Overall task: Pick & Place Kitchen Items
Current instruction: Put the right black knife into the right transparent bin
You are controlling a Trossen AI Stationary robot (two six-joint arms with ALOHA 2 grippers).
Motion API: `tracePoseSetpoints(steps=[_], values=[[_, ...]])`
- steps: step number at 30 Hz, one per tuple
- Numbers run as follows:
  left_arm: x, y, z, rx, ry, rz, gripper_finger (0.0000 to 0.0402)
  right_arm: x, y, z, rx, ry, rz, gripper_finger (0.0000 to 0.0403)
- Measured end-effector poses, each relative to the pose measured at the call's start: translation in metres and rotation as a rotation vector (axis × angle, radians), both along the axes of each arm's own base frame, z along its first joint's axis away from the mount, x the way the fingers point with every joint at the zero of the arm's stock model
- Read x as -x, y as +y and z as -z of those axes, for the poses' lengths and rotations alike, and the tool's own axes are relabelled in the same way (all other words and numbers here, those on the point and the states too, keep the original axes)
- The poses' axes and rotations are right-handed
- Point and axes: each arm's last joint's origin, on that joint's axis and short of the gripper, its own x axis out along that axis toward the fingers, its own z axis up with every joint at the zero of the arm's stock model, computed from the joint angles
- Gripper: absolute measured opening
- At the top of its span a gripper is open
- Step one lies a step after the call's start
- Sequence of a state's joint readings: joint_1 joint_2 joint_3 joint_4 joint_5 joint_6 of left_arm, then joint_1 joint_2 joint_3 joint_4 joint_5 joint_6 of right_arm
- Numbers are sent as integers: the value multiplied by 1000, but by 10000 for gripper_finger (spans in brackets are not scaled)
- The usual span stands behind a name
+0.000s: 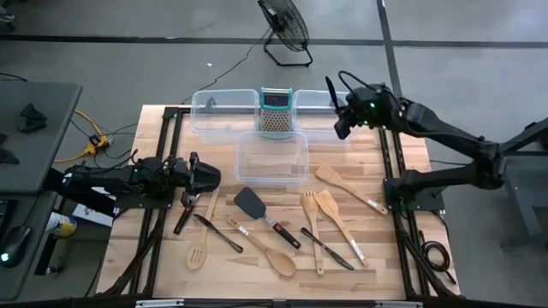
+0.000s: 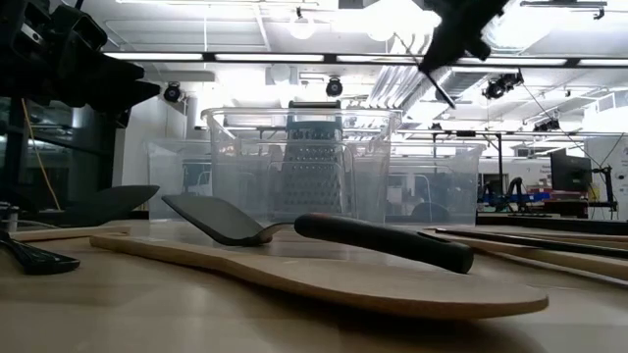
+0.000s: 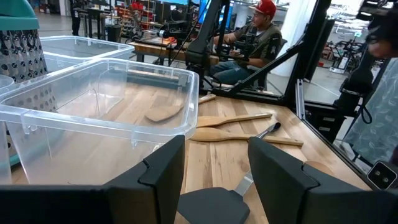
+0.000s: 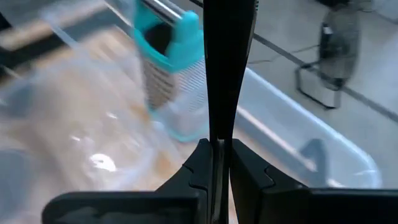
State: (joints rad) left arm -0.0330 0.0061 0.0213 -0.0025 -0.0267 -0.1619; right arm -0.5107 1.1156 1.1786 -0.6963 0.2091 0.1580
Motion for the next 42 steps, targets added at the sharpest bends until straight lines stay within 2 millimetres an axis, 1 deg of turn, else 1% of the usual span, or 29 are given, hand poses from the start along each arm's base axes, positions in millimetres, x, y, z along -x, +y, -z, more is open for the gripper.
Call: tracePoseSetpoints(steps=[4, 9, 16, 18, 22, 28, 33, 37, 42], values=[[0, 0, 0, 0, 0, 0, 175, -3, -24, 12, 46, 120, 36, 24], [0, 0, 0, 0, 0, 0, 175, -8, -49, 30, 53, 248, 50, 24], [0, 0, 0, 0, 0, 0, 175, -20, -73, 54, 10, 314, 53, 24], [0, 0, 0, 0, 0, 0, 175, -23, -79, 58, -9, 319, 51, 24], [0, 0, 0, 0, 0, 0, 175, -31, -90, 54, -29, 326, 51, 24], [0, 0, 0, 0, 0, 0, 175, -39, -106, 53, -135, 439, -18, 24], [0, 0, 0, 0, 0, 0, 175, -44, -116, 64, -180, 513, -74, 24], [0, 0, 0, 0, 0, 0, 175, -49, -120, 75, -200, 544, -130, 24], [0, 0, 0, 0, 0, 0, 175, -54, -124, 86, -213, 580, -155, 24]])
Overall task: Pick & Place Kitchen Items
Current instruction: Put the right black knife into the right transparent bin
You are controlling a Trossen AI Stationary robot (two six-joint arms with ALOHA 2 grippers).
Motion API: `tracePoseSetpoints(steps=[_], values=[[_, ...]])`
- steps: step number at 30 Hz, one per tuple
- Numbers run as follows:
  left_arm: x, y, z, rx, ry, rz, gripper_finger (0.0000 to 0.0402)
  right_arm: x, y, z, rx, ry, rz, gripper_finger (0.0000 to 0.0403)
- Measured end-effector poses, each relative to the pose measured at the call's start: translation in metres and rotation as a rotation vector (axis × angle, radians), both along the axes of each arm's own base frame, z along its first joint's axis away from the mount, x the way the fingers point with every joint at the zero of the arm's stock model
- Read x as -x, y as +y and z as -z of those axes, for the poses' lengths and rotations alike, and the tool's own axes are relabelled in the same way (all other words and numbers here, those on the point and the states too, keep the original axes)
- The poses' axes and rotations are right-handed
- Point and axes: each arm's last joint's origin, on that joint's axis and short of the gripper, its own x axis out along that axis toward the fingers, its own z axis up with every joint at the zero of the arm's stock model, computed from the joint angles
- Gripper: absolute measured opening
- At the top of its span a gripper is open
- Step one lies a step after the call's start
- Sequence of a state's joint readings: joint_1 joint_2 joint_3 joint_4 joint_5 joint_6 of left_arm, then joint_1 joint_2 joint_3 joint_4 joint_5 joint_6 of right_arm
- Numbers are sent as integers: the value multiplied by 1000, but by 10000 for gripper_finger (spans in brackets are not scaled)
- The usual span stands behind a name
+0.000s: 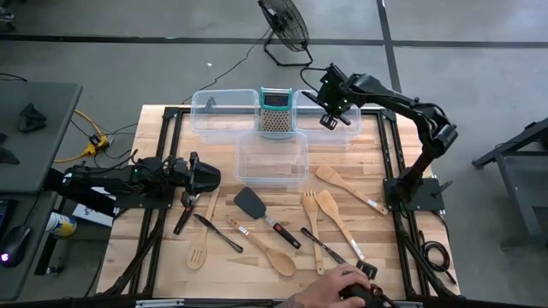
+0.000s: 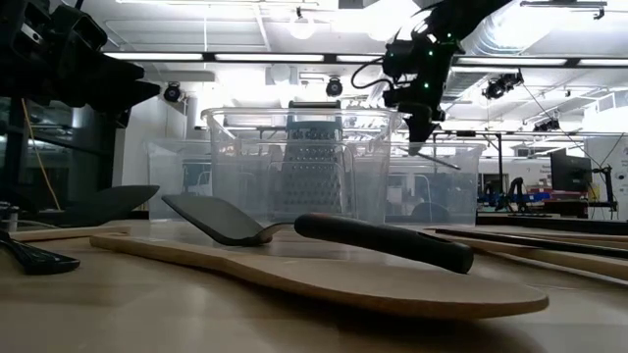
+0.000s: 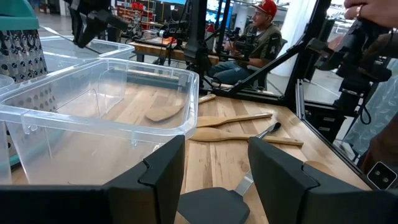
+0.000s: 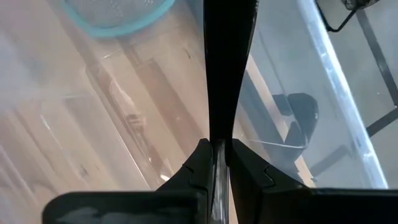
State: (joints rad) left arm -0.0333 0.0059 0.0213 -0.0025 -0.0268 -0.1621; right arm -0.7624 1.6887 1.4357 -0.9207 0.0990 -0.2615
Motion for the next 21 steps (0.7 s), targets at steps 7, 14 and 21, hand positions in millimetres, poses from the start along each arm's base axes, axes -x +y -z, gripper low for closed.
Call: tracePoseSetpoints(steps=[7, 14, 21], values=[[0, 0, 0, 0, 0, 0, 175, -5, -7, 16, -43, 30, -3, 24], [0, 0, 0, 0, 0, 0, 175, -6, -15, 33, -97, 52, 31, 24], [0, 0, 0, 0, 0, 0, 175, -7, -22, 48, -151, 65, 48, 24]])
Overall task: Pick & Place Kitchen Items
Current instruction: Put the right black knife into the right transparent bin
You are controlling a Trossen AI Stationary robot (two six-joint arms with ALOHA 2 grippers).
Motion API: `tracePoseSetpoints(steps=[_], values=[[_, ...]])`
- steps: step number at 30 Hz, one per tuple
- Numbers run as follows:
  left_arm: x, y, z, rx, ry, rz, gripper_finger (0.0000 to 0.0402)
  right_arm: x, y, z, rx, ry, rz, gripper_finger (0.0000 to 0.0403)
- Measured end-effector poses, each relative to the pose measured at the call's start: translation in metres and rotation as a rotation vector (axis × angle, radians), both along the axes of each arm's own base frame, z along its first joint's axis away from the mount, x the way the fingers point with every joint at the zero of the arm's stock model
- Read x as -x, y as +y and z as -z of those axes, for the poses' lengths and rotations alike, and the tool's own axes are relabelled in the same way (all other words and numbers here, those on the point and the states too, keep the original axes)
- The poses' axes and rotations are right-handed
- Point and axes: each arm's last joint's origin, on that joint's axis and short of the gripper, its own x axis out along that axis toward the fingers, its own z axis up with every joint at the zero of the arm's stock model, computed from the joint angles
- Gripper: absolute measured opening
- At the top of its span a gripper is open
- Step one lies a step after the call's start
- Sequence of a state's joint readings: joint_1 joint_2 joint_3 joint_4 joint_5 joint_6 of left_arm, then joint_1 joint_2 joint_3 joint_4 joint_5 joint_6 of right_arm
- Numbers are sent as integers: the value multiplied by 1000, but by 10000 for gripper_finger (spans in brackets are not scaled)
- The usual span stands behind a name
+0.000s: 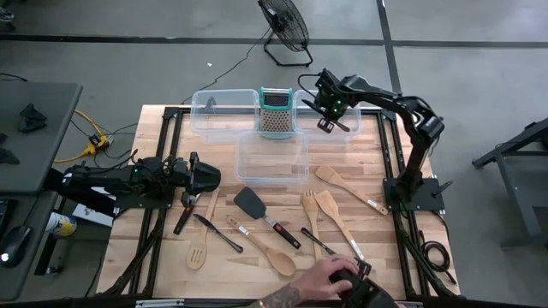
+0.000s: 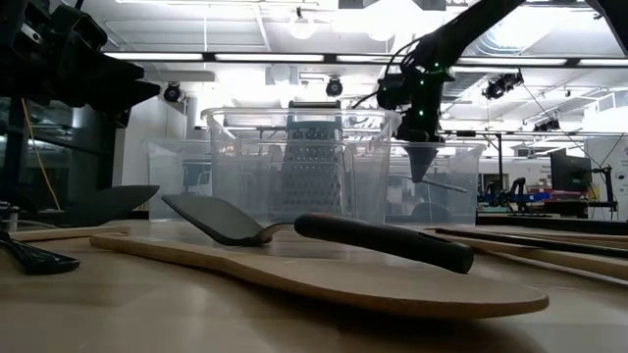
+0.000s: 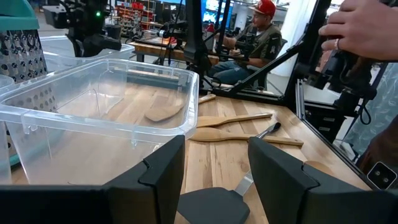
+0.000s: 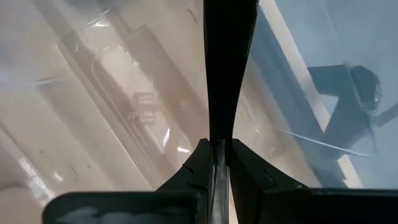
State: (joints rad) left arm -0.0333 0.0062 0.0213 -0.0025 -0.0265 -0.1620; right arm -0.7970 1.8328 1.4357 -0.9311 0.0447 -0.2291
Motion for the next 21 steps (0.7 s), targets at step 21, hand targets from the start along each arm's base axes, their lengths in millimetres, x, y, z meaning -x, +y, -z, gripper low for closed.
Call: tracePoseSetpoints(steps=[21], values=[[0, 0, 0, 0, 0, 0, 175, 1, -5, 8, -97, -74, 239, 32]])
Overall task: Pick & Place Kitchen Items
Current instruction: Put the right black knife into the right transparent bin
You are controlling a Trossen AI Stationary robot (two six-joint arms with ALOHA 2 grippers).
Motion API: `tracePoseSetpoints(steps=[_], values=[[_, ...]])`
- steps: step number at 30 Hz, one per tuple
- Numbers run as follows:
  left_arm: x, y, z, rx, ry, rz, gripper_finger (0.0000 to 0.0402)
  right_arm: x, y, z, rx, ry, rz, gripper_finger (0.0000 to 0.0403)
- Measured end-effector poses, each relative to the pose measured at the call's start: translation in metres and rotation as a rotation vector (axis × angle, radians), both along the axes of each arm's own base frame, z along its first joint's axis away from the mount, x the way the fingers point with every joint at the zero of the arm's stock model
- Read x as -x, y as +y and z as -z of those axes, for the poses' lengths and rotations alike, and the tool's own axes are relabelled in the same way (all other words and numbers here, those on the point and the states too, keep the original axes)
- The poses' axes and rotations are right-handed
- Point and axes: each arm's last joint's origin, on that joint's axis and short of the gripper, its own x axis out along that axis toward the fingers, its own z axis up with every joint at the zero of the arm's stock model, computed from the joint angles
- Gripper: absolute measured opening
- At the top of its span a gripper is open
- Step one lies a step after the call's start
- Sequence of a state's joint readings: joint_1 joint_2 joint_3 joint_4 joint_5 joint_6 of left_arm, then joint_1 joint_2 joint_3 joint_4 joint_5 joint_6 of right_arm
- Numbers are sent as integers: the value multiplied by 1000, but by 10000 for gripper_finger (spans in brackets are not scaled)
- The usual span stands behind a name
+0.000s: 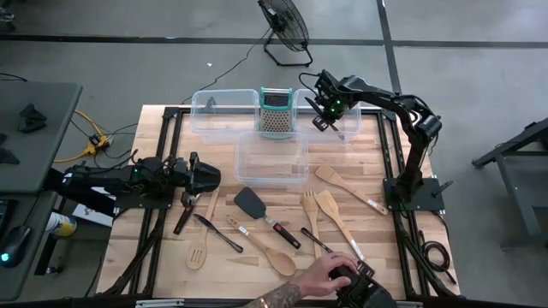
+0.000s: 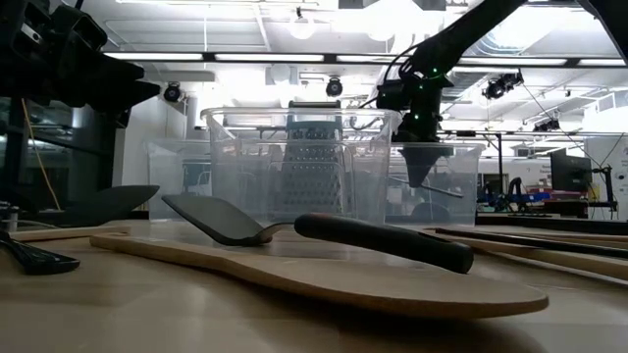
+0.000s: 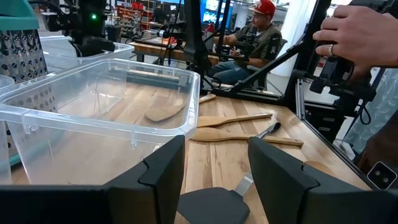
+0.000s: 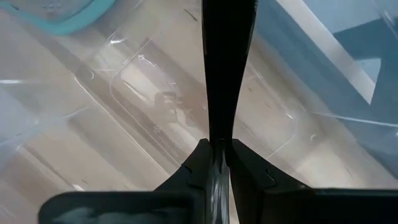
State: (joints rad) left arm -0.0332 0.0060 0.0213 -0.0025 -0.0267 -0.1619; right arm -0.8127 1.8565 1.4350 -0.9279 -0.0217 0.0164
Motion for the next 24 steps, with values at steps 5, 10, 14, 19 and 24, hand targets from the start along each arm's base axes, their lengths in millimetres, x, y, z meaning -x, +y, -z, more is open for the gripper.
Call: tracePoseSetpoints(steps=[5, 10, 14, 19, 24], values=[[0, 0, 0, 0, 0, 0, 175, 0, 0, 0, 10, 9, -68, 33], [0, 0, 0, 0, 0, 0, 175, -1, 1, 0, 16, 15, -125, 33], [0, 0, 0, 0, 0, 0, 175, -1, 1, 0, 16, 16, -135, 33], [0, 0, 0, 0, 0, 0, 175, -1, 1, 0, 14, 13, -120, 39], [0, 0, 0, 0, 0, 0, 175, -1, 1, 0, 14, 12, -119, 45]])
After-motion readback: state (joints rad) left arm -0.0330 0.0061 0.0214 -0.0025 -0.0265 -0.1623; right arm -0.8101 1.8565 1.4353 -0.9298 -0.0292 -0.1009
